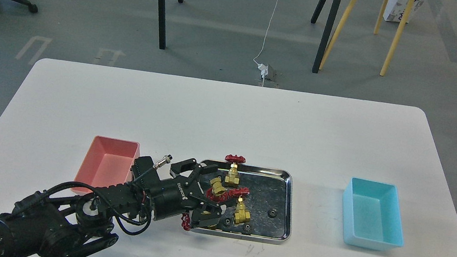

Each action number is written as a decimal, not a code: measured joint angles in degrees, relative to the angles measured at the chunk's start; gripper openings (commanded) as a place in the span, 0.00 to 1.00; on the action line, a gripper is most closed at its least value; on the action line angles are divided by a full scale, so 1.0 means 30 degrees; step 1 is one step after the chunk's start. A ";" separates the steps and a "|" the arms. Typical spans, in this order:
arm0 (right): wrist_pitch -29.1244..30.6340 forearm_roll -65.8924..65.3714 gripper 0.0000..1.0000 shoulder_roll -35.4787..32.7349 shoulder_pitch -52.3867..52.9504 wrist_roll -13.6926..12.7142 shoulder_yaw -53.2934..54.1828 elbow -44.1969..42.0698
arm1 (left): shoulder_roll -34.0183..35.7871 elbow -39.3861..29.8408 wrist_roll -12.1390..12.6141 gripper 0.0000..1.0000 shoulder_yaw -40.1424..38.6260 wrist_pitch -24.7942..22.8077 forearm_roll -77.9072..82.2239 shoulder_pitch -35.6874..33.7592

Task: Place valve in pink box and gear in blue box
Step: 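Reach the left gripper into the tray toward a brass red-handled valve, then close the left gripper on the valve and lift it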

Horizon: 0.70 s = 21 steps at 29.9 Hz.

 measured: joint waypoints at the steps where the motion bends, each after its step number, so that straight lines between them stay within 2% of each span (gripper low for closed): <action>1: 0.0000 0.0000 1.00 0.0014 -0.0003 0.0000 0.0000 0.0001 | -0.0126 0.0073 0.0000 1.00 0.0025 -0.0075 0.0000 -0.0039; 8: 0.0000 0.0000 1.00 0.0026 -0.0039 -0.0001 0.0000 0.0001 | -0.1042 0.1487 0.0026 0.97 0.0079 -0.0322 0.0000 -0.0224; 13: 0.0000 0.0000 1.00 0.0027 -0.0041 0.0006 0.0000 0.0001 | -0.1226 0.1734 0.0035 0.79 0.0082 -0.0328 0.0000 -0.0347; 19: 0.0000 0.0000 1.00 0.0053 -0.0041 0.0026 0.0023 0.0001 | -0.1040 0.1747 0.0111 0.63 0.0082 -0.0310 0.0000 -0.0550; 21: 0.0000 -0.0001 1.00 0.0078 -0.0041 0.0027 0.0028 0.0001 | -0.0994 0.1742 0.0115 0.53 0.0083 -0.0301 0.0000 -0.0557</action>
